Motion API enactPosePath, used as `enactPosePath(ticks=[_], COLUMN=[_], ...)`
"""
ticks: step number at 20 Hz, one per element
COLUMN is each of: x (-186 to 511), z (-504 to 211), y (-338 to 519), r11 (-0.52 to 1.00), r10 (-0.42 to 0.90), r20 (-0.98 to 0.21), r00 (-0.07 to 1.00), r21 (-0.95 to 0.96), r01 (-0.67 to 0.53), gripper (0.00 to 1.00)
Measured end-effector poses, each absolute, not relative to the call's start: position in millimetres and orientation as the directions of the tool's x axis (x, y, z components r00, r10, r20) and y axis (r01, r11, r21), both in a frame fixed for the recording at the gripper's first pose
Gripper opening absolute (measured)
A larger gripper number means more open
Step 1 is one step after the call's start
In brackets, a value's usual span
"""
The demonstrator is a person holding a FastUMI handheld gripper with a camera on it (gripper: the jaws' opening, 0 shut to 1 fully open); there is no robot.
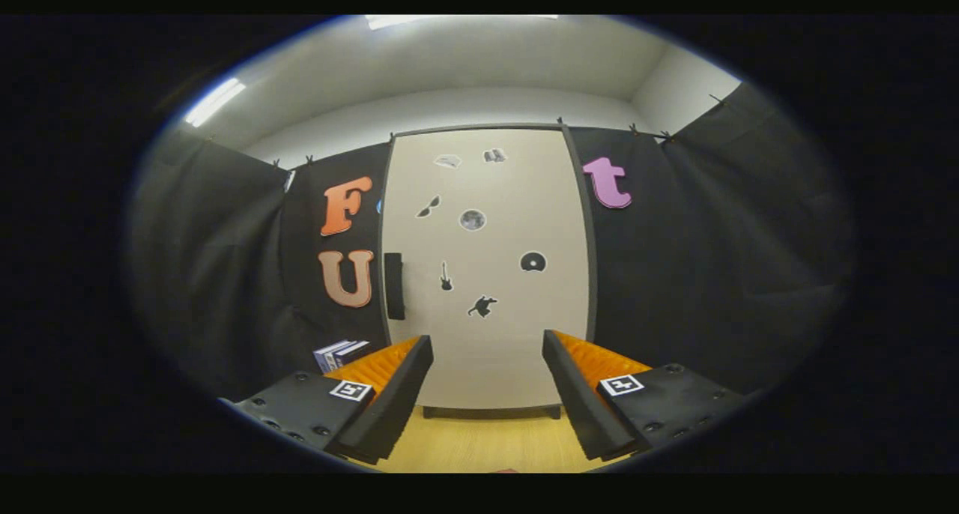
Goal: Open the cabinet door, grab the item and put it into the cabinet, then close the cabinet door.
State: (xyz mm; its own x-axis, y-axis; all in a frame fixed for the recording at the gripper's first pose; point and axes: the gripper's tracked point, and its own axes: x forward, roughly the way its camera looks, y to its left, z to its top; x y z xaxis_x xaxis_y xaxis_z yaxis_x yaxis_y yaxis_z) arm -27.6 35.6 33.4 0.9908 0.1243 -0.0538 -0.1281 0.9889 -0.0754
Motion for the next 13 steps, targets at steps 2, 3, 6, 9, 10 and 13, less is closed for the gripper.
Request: enactPosePath(ticks=[2,3,6,9,10,13], x=[-27.1,-27.1,-34.9,-43.2,-44.8,-44.7], z=[28.9,28.8,29.8,31.5,31.6,30.6], y=[18.7,11.2,-9.4,-17.6,-18.0,-23.1], r11=[0.992,0.993,0.993,0.995,0.995,0.995], r10=[0.093,0.08,0.045,0.047,0.057,0.053], r20=[-0.062,-0.062,-0.054,-0.053,-0.053,-0.048], r00=[0.994,0.995,0.998,0.997,0.997,0.997], r21=[-0.081,-0.084,-0.106,-0.091,-0.079,-0.077], r01=[-0.098,-0.085,-0.051,-0.052,-0.061,-0.056], gripper=[0.95,0.95,0.96,0.95,0.95,0.96])
